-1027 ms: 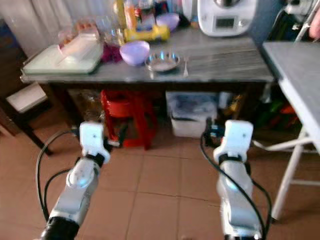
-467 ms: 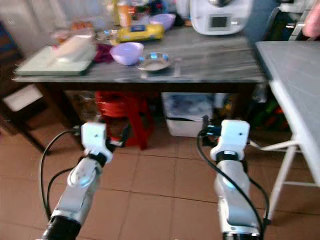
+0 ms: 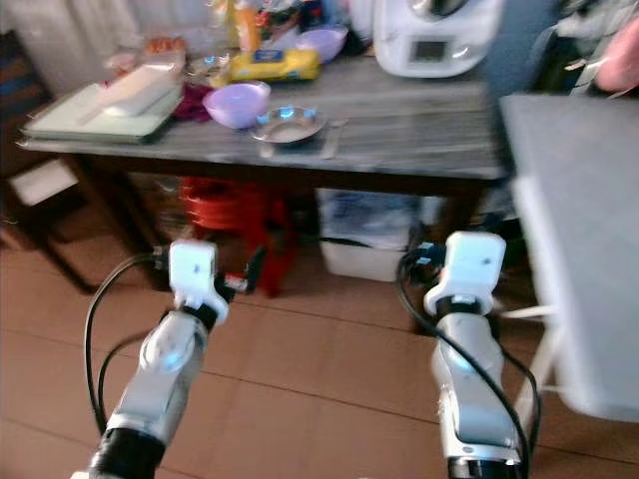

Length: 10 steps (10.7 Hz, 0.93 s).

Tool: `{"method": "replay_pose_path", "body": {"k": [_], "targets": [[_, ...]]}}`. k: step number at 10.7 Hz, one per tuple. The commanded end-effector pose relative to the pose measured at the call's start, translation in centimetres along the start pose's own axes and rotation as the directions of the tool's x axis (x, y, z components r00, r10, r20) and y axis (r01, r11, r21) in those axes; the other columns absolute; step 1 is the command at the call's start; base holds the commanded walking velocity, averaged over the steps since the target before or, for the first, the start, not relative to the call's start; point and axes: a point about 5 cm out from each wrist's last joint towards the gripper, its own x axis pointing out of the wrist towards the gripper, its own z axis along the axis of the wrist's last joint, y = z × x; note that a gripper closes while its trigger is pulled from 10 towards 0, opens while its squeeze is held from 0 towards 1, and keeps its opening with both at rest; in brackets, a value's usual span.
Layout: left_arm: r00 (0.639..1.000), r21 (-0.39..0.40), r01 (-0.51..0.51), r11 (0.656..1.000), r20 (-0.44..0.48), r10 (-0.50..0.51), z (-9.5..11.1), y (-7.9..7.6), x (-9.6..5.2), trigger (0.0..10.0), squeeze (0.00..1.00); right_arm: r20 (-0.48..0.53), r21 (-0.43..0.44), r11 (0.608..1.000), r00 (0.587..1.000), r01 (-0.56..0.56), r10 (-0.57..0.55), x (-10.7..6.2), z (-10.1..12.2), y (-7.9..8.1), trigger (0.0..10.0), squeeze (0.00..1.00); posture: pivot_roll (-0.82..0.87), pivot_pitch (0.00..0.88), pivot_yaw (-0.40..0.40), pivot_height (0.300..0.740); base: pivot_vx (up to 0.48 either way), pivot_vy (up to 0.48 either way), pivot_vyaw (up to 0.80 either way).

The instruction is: Setting the table

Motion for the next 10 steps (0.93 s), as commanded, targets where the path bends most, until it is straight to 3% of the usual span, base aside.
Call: {"method": "replay_pose_path", "body": {"k": [1, 10], "targets": [[0.999, 0.005, -0.026, 1.000, -0.019, 0.026, -0.47, 0.94, -0.47, 10.0, 0.00, 0.003, 0.014, 1.000, 1.000, -0.028, 0.028, -0.16, 0.04, 0.85, 10.0, 0.00, -0.23, 0.069, 0.094, 0.740, 0.000, -0.428, 0.00], [1.000, -0.012, -0.009, 1.000, -0.023, 0.009, -0.64, 0.58, -0.29, 10.0, 0.00, -0.016, 0.008, 1.000, 1.000, -0.023, 0.023, -0.71, -0.24, 0.26, 10.0, 0.00, -0.25, 0.090, 0.086, 0.740, 0.000, -0.433, 0.00]]}}
